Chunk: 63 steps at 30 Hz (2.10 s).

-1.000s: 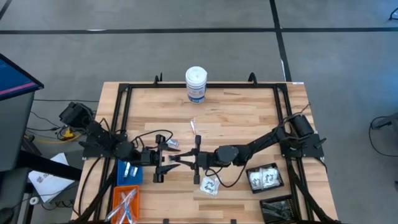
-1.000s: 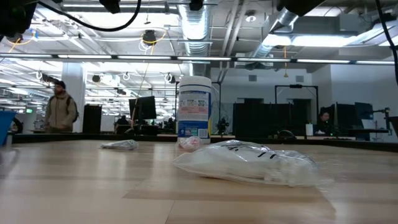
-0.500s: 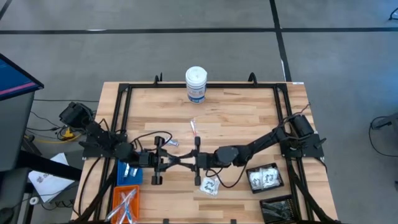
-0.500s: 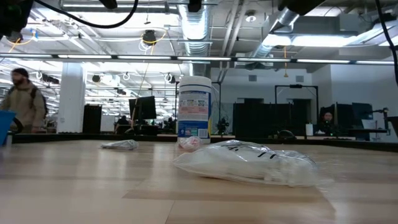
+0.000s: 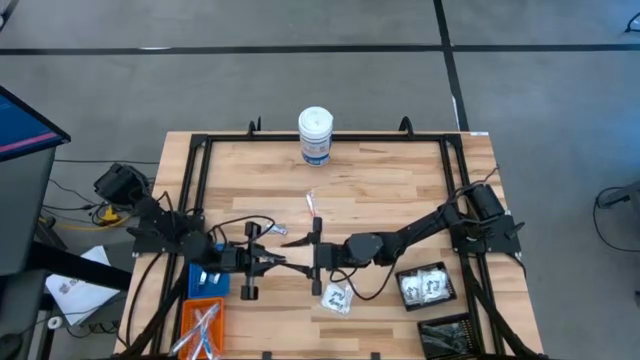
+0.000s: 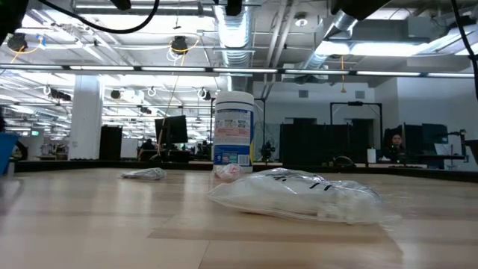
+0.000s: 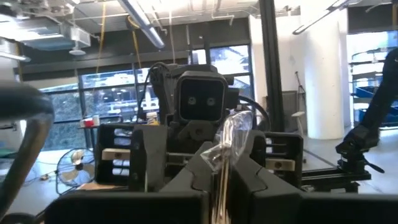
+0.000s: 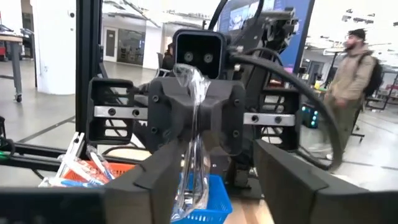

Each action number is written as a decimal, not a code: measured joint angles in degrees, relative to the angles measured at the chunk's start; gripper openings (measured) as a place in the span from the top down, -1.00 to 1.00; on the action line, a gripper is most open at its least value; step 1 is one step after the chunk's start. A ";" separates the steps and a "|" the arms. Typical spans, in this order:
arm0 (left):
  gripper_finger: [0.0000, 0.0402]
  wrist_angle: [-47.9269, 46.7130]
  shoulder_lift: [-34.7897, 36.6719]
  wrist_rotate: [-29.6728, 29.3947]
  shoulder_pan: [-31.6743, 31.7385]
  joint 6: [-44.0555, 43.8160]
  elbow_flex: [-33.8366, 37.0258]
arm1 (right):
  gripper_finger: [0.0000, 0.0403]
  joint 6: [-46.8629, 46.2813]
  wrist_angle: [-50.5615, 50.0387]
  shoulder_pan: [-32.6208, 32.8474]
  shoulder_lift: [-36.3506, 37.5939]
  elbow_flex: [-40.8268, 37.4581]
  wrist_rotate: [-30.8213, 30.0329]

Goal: Pick & Place Travel size toiletries
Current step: Put the silver nail clipper into the blue bin

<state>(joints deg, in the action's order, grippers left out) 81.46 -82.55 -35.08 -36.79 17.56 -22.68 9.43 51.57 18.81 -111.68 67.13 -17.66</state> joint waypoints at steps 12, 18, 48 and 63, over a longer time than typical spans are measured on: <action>0.97 -2.84 4.13 -25.77 -8.72 9.34 0.00 | -0.26 1.70 0.54 -0.93 0.00 0.00 -0.07; 0.97 -4.36 5.94 -43.37 -12.90 9.53 0.00 | -0.27 1.69 1.86 -1.99 0.00 0.00 -0.04; 0.97 -23.59 4.80 -31.50 -21.19 -14.07 -8.77 | -0.27 1.51 6.05 -5.69 0.00 0.00 3.26; 0.97 -91.04 4.82 -7.26 -18.43 -85.29 -19.24 | -0.27 1.49 5.70 -5.69 0.00 0.00 3.24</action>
<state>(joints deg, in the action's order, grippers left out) -9.58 -77.73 -42.34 -55.22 -67.73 -41.91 10.92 57.28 13.12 -111.68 67.13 -14.41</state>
